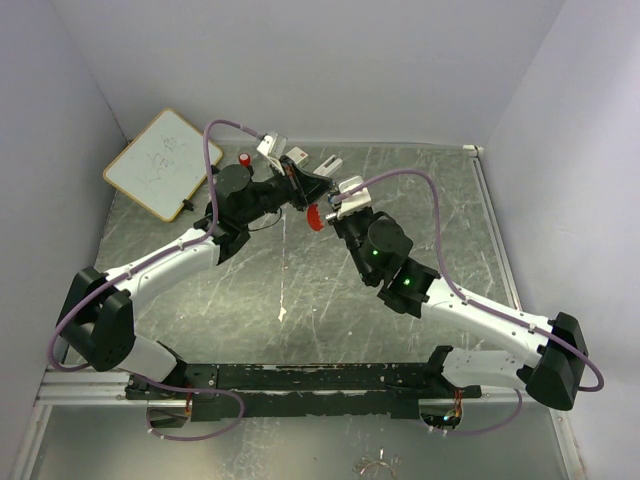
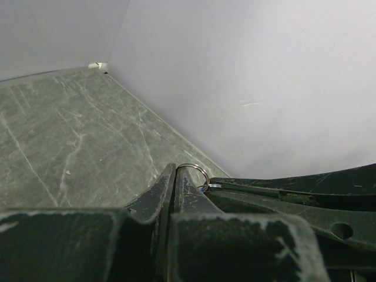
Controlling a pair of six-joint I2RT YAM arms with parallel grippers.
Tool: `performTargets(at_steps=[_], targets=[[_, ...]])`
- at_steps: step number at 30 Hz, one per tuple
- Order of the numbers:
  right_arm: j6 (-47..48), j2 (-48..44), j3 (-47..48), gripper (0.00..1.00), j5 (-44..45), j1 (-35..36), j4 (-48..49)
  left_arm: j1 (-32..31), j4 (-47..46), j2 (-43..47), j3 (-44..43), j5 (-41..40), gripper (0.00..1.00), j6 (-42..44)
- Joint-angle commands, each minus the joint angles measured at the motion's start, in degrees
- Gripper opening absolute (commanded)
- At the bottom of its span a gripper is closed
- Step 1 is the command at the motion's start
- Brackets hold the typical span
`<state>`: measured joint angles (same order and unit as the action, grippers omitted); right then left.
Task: Remove the keys from the keyring
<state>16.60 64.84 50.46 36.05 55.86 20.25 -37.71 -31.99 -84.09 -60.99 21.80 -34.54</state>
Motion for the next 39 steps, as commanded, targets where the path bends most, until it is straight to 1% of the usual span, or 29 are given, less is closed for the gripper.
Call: performTargets(at_steps=[1,19,25,29,33,34,35,39], targets=[[-1.0,-0.41,-0.69,0.0,0.4,0.13,1.02,0.01,-4.96,0.83,-0.13,2.05,0.07,-1.32],[-2.44,4.67,-0.33,0.0,-0.8,-0.12,-0.38,0.01,-9.69,0.58,-0.25,6.43,0.07,-5.09],[-2.41,5.69,-0.62,0.0,-0.15,-0.73,1.05,-0.12,-10.83,-0.22,0.0,8.12,0.07,-6.38],[-2.04,5.08,-0.67,0.0,0.44,-0.75,1.28,-0.17,-8.52,-0.25,-0.22,6.96,0.07,-5.03],[-1.6,3.66,-1.0,0.0,1.6,-0.72,0.9,-0.17,-6.12,1.32,0.53,2.91,0.07,-2.76],[-1.57,3.23,-1.12,0.0,1.74,-0.74,0.78,-0.22,-5.7,1.61,0.68,2.24,0.09,-2.45],[-1.59,2.71,-1.22,0.0,1.83,-0.74,0.56,-0.21,-4.95,1.91,0.7,1.48,0.16,-1.99],[-1.51,1.31,-1.08,0.0,2.33,-0.74,-0.52,-0.25,-1.77,3.55,0.73,-3.07,0.54,0.27]])
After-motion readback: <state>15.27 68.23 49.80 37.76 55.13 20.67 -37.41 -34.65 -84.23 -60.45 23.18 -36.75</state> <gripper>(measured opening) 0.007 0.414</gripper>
